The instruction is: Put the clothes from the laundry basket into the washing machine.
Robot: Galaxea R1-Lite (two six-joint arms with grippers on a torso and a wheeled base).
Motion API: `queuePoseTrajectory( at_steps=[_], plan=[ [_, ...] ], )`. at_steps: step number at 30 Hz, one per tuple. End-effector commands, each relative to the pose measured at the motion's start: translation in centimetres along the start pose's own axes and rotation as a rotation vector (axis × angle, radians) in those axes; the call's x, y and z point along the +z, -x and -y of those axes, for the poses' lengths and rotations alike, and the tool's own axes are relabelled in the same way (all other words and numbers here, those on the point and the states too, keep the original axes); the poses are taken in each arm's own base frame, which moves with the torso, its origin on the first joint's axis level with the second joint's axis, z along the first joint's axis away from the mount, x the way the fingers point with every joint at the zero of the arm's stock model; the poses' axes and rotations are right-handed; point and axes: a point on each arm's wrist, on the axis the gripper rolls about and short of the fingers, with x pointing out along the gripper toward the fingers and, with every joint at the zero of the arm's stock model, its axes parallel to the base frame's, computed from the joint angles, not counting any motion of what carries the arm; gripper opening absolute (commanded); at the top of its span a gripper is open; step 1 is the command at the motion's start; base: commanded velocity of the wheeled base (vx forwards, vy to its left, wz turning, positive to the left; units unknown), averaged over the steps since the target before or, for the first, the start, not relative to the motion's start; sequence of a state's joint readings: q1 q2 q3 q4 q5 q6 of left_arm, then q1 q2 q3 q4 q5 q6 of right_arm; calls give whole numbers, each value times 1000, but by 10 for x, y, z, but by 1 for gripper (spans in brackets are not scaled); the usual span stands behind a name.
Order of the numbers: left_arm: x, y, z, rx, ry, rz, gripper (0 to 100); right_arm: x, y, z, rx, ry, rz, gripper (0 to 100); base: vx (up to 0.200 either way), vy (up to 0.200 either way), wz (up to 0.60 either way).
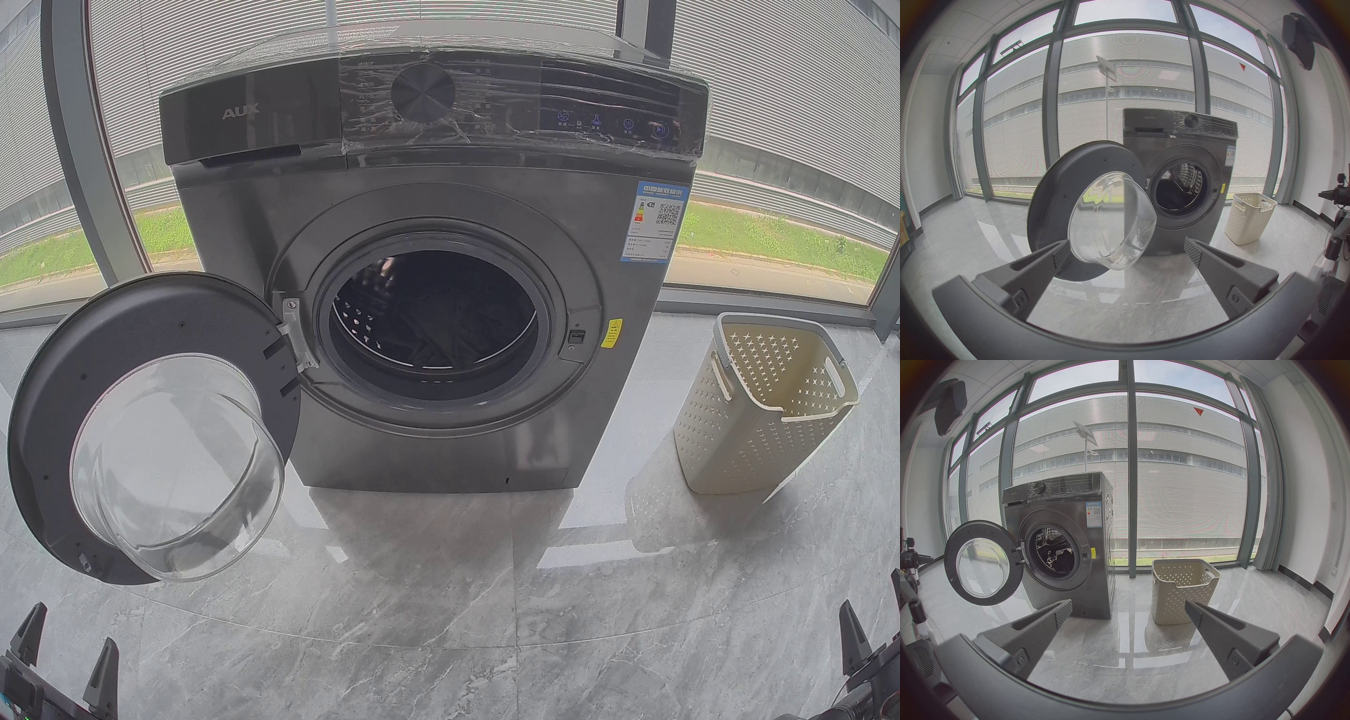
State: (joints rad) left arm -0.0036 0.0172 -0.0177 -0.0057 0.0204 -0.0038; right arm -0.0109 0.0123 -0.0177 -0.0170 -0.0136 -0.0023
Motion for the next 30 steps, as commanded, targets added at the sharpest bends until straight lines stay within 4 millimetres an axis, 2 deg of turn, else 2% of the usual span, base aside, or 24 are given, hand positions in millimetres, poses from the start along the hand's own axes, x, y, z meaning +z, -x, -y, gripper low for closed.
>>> queuePoseTrajectory(
  at_steps=[1, 19, 25, 30],
  plan=[
    [-5, 0, 0, 2, 10, -3, 100, -5, 0, 0, -2, -4, -4, 100, 0, 0, 0],
    [-6, 0, 0, 12, -2, -3, 100, -5, 0, 0, 1, -4, -4, 100, 0, 0, 0],
    [-6, 0, 0, 14, 1, -3, 100, -5, 0, 0, 1, -2, -4, 100, -200, 0, 0],
    [-6, 0, 0, 12, 2, -3, 100, -5, 0, 0, 1, -2, -4, 100, 0, 0, 0]
  ],
)
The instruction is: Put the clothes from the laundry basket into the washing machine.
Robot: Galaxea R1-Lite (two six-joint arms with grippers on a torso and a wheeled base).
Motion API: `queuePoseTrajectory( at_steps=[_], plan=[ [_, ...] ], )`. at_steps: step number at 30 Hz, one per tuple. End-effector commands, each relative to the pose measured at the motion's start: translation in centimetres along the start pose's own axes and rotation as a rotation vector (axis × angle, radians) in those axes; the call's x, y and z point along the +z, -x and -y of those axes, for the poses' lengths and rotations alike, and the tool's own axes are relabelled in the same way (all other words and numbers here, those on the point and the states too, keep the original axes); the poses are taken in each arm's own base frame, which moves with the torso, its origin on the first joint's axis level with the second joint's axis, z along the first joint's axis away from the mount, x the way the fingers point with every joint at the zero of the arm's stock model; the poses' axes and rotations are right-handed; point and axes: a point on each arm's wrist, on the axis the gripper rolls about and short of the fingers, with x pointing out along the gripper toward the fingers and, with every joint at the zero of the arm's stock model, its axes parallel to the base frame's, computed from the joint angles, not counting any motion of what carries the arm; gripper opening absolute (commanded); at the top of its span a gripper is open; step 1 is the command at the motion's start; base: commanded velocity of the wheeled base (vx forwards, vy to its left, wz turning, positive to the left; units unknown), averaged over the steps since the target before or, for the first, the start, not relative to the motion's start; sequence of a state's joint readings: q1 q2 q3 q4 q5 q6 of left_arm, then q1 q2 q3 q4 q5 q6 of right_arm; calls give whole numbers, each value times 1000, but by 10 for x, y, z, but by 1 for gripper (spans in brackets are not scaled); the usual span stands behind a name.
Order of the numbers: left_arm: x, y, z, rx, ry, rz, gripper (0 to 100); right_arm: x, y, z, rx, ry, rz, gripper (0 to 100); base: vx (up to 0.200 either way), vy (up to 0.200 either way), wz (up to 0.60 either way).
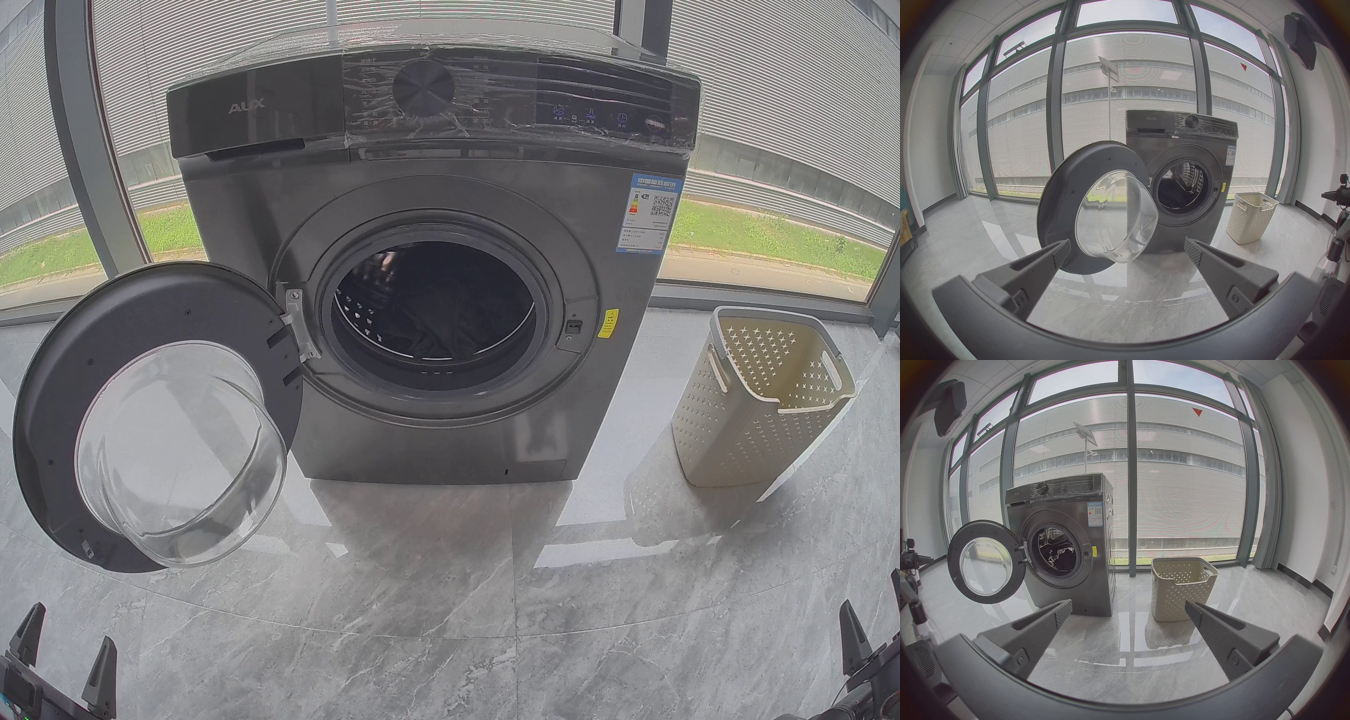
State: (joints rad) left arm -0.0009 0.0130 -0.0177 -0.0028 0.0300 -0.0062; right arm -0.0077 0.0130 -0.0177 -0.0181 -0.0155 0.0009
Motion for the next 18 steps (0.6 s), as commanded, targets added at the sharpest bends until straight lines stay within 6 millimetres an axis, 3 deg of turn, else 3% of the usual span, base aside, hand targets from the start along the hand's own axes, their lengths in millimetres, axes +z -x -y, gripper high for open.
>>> queuePoseTrajectory(
  at_steps=[1, 18],
  plan=[
    [-5, 0, 0, 0, 0, -4, 100, -5, 0, 0, 0, -1, -4, 100, 0, 0, 0],
    [-5, 0, 0, -5, 0, -3, 100, -5, 0, 0, 2, 1, -4, 100, 0, 200, 0]
  ],
)
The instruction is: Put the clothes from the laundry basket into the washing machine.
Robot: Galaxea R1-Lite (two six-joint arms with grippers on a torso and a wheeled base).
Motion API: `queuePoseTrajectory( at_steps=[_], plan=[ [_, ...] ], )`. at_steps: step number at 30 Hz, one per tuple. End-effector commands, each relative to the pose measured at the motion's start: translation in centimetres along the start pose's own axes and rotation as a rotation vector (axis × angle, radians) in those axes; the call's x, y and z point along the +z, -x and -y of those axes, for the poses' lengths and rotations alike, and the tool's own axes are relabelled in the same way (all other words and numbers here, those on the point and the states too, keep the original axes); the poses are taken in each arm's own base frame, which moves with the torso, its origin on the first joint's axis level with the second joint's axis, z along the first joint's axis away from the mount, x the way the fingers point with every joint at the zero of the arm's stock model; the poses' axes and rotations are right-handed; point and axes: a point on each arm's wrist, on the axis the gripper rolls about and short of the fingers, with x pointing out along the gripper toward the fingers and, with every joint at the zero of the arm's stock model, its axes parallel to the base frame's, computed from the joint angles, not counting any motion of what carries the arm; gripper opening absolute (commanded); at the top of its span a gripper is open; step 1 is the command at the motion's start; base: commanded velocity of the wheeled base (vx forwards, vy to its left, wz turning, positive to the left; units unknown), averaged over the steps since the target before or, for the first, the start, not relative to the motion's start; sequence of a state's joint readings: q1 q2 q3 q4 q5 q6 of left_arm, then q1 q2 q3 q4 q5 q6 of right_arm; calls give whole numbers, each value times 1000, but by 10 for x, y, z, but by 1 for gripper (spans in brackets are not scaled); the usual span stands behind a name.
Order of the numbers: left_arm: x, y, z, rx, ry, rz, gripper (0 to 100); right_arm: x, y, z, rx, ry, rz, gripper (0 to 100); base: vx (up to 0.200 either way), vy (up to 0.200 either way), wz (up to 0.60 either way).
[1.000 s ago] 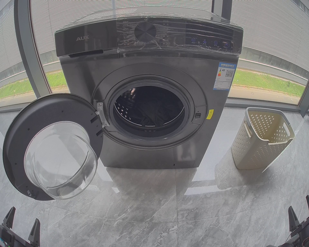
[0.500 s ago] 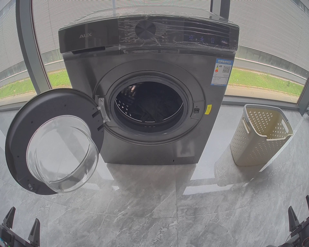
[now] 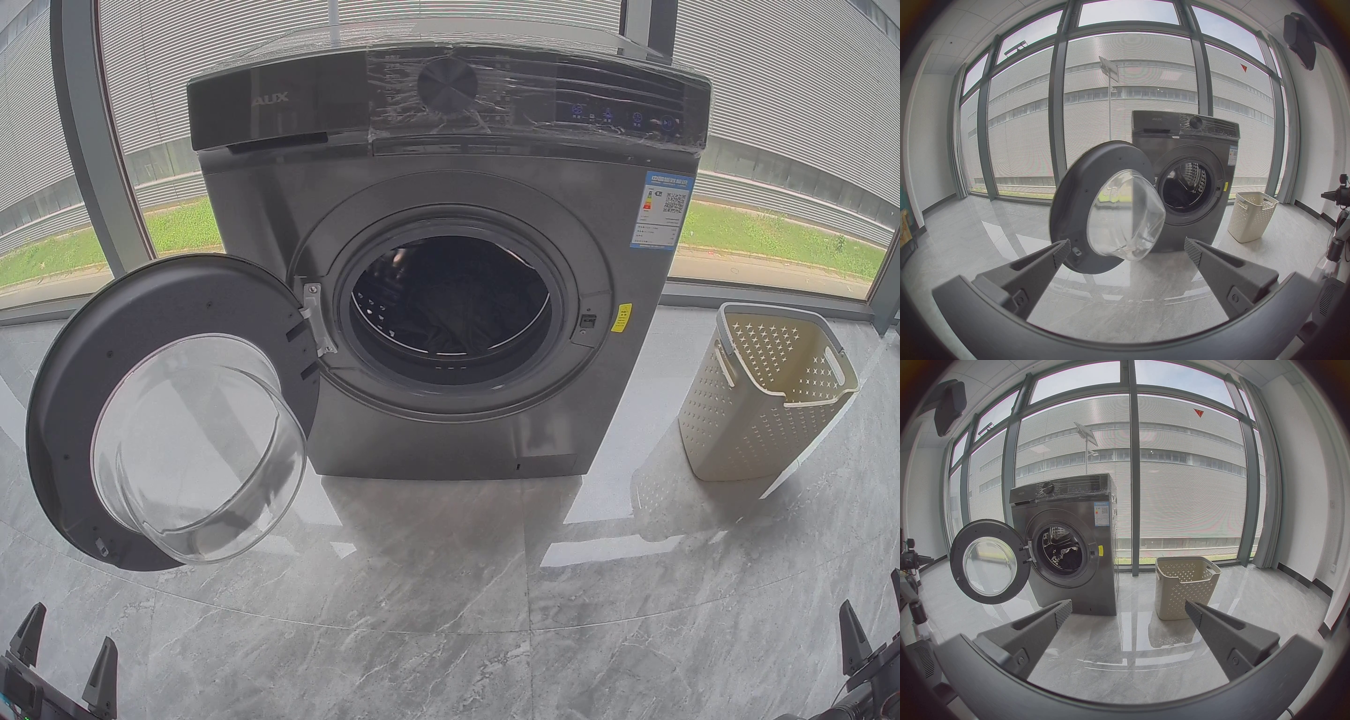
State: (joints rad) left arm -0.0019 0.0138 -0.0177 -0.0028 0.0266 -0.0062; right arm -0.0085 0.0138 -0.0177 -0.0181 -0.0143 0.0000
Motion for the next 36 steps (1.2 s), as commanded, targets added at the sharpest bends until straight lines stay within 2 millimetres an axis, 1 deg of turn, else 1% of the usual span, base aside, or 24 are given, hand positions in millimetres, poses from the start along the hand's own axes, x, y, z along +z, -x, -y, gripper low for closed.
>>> queuePoseTrajectory(
  at_steps=[1, 5, 13, 22, 33, 36],
  plan=[
    [-5, 0, 0, 0, 0, -2, 100, -5, 0, 0, 1, 0, -4, 100, 0, 200, 0],
    [-5, 0, 0, 1, 4, -4, 100, -5, 0, 0, 1, 0, -4, 100, 0, 0, 0],
    [-5, 0, 0, 5, 9, -3, 100, -5, 0, 0, 1, 0, -4, 100, -200, 0, 0],
    [-5, 0, 0, -2, 3, -2, 100, -5, 0, 0, 1, 0, -4, 100, 0, 0, 0],
    [-5, 0, 0, 0, 1, 0, 100, -5, 0, 0, 1, 0, -4, 100, 0, 200, 0],
    [-5, 0, 0, 0, 1, -2, 100, -5, 0, 0, 0, 0, -4, 100, 0, 0, 0]
  ],
)
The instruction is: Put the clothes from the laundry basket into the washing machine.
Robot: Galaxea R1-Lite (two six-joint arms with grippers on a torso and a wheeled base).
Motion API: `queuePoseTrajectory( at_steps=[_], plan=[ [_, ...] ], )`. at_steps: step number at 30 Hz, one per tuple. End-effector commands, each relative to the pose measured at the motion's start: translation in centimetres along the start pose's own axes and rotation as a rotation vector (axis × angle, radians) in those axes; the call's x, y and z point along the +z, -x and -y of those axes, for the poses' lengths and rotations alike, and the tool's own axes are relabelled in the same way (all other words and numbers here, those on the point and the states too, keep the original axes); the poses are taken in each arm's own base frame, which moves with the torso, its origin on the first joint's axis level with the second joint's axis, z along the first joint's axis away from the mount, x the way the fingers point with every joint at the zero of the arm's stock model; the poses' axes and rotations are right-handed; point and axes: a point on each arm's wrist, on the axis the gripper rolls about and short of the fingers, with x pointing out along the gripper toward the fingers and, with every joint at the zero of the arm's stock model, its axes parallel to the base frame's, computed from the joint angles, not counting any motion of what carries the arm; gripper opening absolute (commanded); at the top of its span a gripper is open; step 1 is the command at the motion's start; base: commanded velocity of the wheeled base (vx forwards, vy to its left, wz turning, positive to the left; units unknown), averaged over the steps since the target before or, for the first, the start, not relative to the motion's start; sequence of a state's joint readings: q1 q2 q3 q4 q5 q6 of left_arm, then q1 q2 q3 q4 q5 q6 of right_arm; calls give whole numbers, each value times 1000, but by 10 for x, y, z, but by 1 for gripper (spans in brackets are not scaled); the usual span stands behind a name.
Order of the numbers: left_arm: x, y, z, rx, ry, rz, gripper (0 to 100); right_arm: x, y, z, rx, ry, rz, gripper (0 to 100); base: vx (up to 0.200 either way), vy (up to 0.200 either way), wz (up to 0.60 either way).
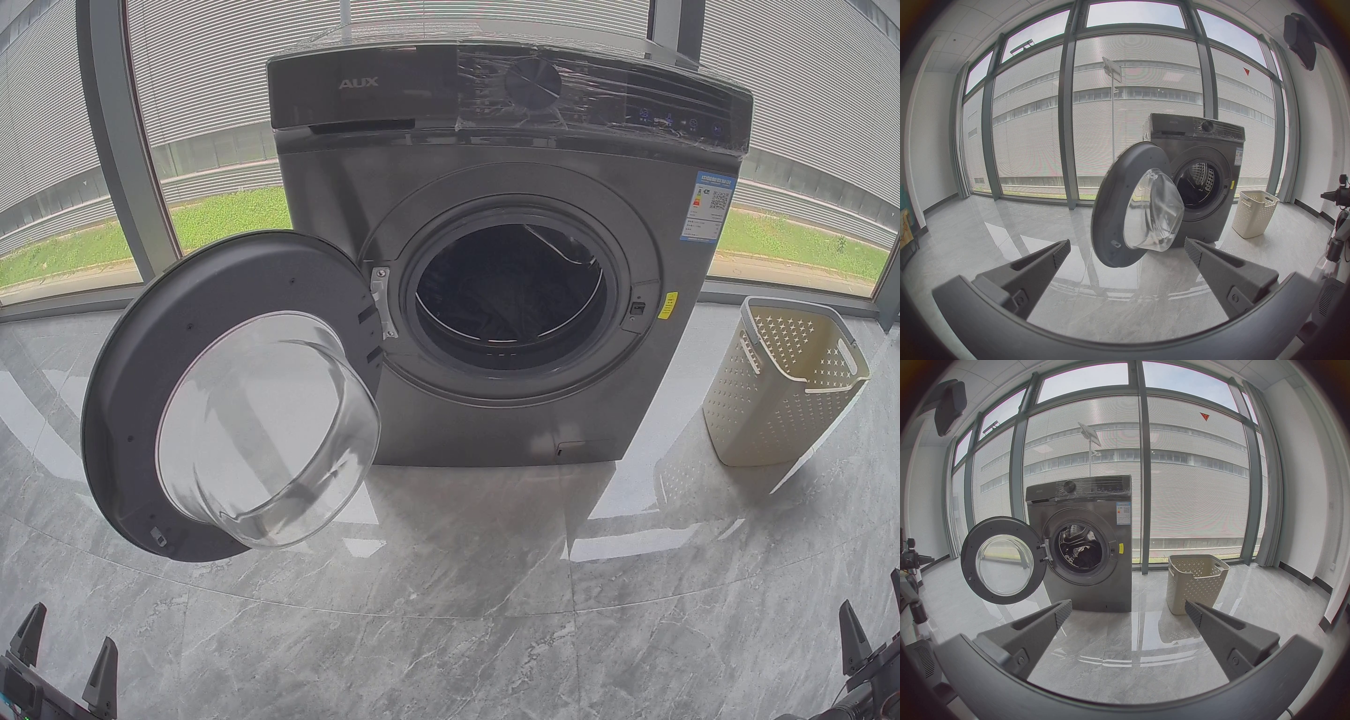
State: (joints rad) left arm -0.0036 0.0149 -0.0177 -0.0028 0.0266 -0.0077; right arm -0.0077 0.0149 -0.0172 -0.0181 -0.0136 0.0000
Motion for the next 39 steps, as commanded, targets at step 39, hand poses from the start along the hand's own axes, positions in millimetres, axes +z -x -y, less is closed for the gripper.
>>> queuePoseTrajectory(
  at_steps=[39],
  plan=[
    [-5, 0, 0, 9, -8, -1, 100, -5, 0, 0, 0, 0, -2, 100, 31, 46, 0]
  ],
)
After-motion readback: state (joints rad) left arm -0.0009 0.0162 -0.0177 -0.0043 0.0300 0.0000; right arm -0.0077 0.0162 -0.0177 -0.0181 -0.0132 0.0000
